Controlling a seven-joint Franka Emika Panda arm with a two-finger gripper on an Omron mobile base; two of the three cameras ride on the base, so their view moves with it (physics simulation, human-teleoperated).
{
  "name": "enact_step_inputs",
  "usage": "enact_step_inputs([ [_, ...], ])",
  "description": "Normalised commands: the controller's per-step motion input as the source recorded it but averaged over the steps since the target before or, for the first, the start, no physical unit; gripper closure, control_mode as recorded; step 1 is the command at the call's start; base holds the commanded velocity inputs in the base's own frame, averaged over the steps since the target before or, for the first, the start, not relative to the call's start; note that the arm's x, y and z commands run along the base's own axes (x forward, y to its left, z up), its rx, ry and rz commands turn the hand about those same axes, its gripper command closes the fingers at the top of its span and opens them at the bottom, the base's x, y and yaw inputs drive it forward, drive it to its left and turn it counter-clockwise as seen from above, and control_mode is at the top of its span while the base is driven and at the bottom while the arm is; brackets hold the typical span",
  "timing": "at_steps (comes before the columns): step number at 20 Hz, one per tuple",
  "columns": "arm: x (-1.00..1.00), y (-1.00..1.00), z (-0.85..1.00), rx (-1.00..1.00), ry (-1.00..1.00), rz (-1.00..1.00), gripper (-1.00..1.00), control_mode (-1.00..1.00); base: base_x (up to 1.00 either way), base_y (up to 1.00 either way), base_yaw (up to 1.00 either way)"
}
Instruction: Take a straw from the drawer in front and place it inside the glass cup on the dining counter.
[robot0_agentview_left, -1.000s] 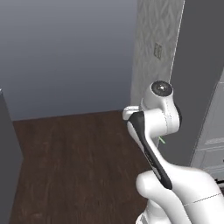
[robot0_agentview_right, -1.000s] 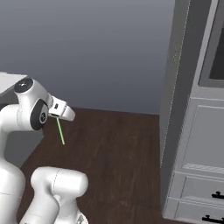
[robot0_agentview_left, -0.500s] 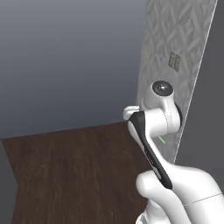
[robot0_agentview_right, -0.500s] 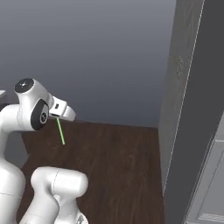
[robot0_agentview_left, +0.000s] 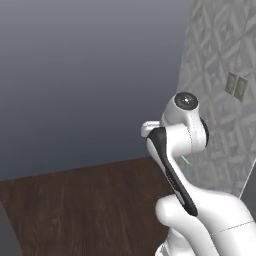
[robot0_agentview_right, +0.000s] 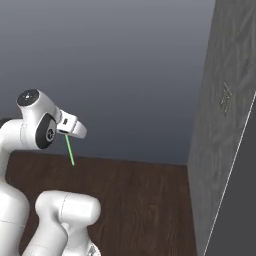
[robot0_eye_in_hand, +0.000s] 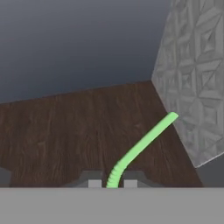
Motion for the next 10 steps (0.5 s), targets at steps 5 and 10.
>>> enact_step_inputs([
  [5,0.0,0.0,0.0,0.0,0.0,0.0,1.0,1.0,1.0,0.23,0.18],
  [10,0.0,0.0,0.0,0.0,0.0,0.0,1.0,1.0,1.0,0.03,0.47],
])
